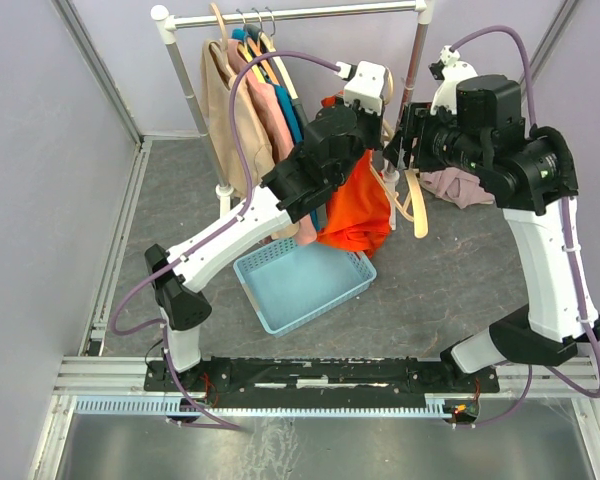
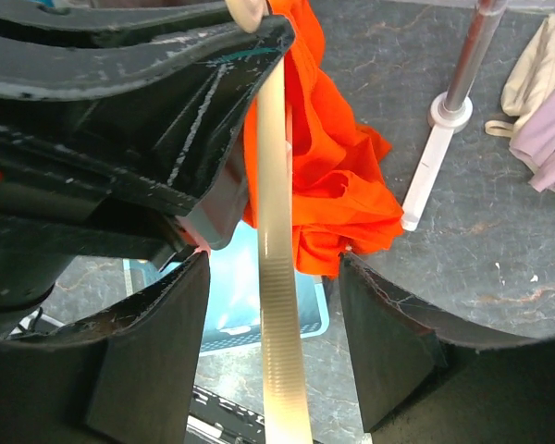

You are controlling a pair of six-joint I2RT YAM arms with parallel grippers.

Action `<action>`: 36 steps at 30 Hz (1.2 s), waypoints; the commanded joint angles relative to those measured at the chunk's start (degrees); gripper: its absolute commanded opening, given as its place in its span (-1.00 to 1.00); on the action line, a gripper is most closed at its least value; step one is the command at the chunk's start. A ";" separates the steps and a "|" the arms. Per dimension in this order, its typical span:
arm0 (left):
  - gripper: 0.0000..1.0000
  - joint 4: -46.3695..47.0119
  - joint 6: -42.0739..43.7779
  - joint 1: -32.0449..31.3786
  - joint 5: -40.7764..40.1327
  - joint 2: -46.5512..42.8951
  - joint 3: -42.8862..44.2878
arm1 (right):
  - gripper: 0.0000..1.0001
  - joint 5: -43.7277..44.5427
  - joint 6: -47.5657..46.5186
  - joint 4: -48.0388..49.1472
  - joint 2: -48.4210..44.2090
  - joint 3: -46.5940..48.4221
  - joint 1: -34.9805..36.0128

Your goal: Remove the t-shirt from the hanger

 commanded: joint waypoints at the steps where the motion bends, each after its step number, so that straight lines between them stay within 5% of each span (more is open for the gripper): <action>1: -0.95 4.35 2.70 -1.03 -1.47 -1.43 3.22 | 0.31 1.66 -1.04 2.20 -0.02 -1.24 -0.03; 13: -0.95 3.95 1.81 -2.24 -1.50 -3.84 1.40 | 0.13 2.79 -2.24 3.98 0.50 -3.44 -0.09; 31: -0.95 3.30 0.42 -2.35 -1.60 -6.05 -0.87 | -0.78 3.76 -4.20 7.09 -0.59 -6.40 -0.07; 36: -0.58 2.59 1.06 -2.38 -2.64 -6.51 -1.13 | -0.98 3.82 -3.85 8.57 -1.36 -6.55 -0.08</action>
